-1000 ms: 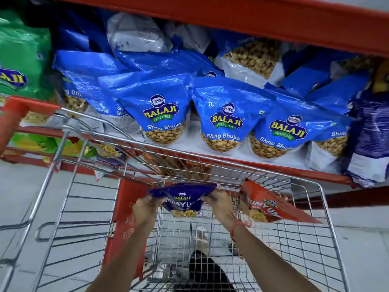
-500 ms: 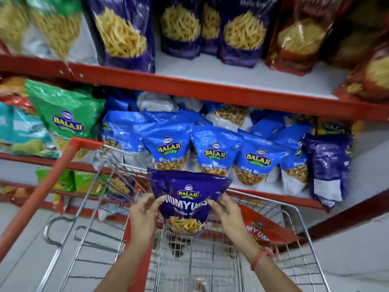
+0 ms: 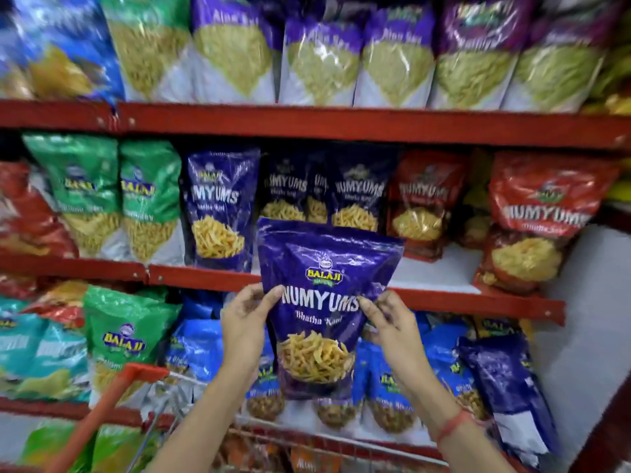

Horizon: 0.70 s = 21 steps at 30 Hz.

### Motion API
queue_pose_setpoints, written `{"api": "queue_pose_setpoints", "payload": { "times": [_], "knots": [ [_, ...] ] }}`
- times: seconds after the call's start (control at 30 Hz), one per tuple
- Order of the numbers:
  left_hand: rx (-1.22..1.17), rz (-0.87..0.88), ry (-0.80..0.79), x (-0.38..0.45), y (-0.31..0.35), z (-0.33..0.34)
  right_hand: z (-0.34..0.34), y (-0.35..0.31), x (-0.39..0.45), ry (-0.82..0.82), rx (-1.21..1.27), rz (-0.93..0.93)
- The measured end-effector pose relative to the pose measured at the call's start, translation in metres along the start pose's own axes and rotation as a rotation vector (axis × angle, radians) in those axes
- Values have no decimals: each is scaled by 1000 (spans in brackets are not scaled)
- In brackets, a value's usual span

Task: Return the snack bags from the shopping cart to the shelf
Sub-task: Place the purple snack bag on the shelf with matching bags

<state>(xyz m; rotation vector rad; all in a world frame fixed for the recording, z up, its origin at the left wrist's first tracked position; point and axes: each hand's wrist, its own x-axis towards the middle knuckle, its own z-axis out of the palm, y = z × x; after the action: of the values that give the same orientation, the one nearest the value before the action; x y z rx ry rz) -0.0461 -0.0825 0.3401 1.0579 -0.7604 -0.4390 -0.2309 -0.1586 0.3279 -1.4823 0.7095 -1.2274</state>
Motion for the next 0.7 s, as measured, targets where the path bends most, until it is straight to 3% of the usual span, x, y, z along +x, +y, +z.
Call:
{"api": "queue_pose_setpoints", "payload": {
  "times": [0.17, 0.37, 0.7],
  "knots": [
    [-130, 99, 18, 50, 46, 51, -3, -52, 54, 36, 97, -95],
    [-211, 46, 11, 121, 57, 92, -4, -84, 121, 39, 169, -164],
    [-246, -78, 140, 208, 7, 114, 9, -32, 223, 38, 111, -108]
  ]
}}
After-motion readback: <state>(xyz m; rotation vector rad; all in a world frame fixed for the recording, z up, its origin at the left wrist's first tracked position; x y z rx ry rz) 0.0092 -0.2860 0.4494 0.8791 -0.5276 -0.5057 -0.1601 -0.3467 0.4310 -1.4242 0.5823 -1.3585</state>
